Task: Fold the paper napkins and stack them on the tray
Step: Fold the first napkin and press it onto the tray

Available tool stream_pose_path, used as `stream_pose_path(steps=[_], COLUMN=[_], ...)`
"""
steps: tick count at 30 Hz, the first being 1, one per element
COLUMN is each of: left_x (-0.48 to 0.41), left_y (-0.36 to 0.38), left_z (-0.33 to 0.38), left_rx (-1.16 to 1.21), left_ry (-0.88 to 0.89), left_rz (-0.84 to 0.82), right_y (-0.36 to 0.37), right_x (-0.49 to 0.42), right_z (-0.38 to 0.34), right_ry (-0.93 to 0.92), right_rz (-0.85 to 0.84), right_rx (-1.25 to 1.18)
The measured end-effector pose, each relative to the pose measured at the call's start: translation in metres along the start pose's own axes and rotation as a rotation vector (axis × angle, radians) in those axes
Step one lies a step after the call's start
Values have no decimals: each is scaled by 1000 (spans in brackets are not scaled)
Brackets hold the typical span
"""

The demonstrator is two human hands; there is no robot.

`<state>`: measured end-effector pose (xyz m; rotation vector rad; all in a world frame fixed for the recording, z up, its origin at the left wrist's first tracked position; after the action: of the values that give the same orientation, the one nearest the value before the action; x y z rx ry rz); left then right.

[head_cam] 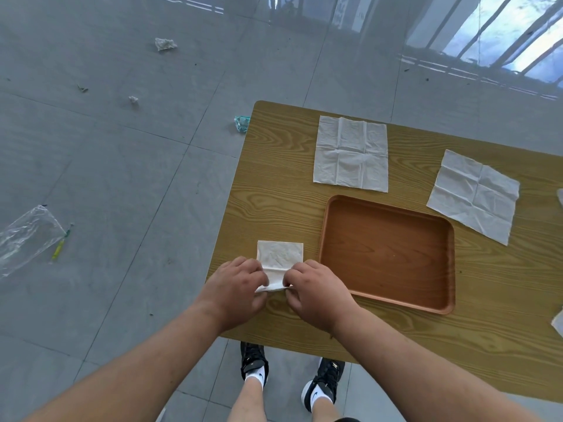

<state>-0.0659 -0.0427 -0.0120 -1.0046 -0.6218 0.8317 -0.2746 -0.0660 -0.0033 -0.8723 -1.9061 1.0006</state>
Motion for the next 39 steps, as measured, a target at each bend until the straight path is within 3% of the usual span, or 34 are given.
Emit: stream_pose_path(steps=[10, 19, 27, 39], left_x=[-11, -33, -42, -50], left_y=[-2, -5, -3, -3], left_z=[-11, -23, -35, -43], left_rx=[173, 368, 370, 247], left_ry=[-201, -523, -584, -671], left_rz=[-94, 12, 15, -46], right_y=[-17, -23, -25, -26], right_x=[-17, -36, -56, -76], right_z=[-3, 3, 16, 14], right_ry=[157, 307, 422, 379], right_rz=[-2, 32, -3, 11], right_rx=[-148, -231, -227, -80])
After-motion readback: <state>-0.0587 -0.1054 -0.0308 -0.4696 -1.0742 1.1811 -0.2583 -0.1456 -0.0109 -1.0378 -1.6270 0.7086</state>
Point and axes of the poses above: each hand's wrist, its own x-axis away from the middle knuckle, its own y-axis out of the palm, z = x × y, the point moved 1 cm from there along -x, towards the middle knuckle, and after that the axes turned 11 degrees about y, right-handed, at the moved point
